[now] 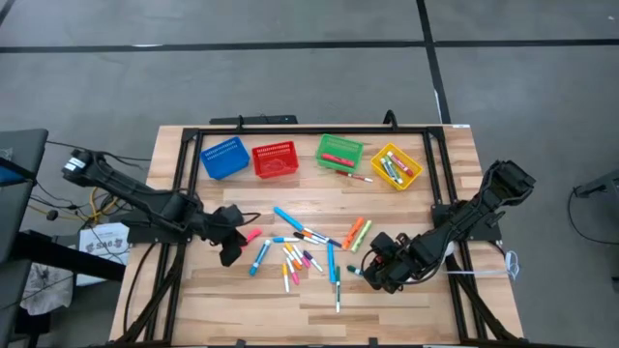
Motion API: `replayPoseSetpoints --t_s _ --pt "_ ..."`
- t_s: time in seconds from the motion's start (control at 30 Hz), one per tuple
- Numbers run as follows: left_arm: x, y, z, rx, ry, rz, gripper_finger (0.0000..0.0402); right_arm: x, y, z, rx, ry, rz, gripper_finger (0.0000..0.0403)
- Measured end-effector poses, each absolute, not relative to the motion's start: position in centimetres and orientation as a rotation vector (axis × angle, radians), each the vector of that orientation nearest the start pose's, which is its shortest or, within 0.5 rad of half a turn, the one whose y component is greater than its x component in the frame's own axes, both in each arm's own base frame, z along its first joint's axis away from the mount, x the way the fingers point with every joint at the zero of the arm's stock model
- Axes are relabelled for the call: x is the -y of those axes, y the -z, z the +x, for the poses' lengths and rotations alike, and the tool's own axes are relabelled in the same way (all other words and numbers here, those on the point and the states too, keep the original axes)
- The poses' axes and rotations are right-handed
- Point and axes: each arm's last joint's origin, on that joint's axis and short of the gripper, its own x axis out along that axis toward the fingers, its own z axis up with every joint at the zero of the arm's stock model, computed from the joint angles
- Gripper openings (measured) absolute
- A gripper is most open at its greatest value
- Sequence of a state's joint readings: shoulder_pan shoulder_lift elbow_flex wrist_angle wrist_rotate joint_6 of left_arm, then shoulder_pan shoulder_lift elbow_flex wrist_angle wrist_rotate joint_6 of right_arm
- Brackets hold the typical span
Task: Pick & Place Markers
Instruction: Put the large red marker pen into the yellow bin
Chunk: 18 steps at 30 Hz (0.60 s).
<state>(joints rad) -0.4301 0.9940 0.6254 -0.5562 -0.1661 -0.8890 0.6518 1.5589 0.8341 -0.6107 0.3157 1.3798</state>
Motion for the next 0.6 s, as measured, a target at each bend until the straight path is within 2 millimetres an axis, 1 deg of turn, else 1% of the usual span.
replayPoseSetpoints --t_s 0.07,0.27,0.6 --pt "7.3 -21.2 17.2 -0.932 -0.192 -0.573 0.0057 -15.2 -15.7 21.4 -1.09 0.531 0.59 0.0181" --pt "7.4 -20.2 17.8 -0.974 -0.232 -0.555 0.0066 -15.3 -15.8 21.5 -1.083 0.522 0.599 0.0181" --pt "7.7 -18.6 18.5 -1.045 -0.27 -0.514 0.0117 -15.3 -15.8 21.5 -1.084 0.521 0.599 0.0178"
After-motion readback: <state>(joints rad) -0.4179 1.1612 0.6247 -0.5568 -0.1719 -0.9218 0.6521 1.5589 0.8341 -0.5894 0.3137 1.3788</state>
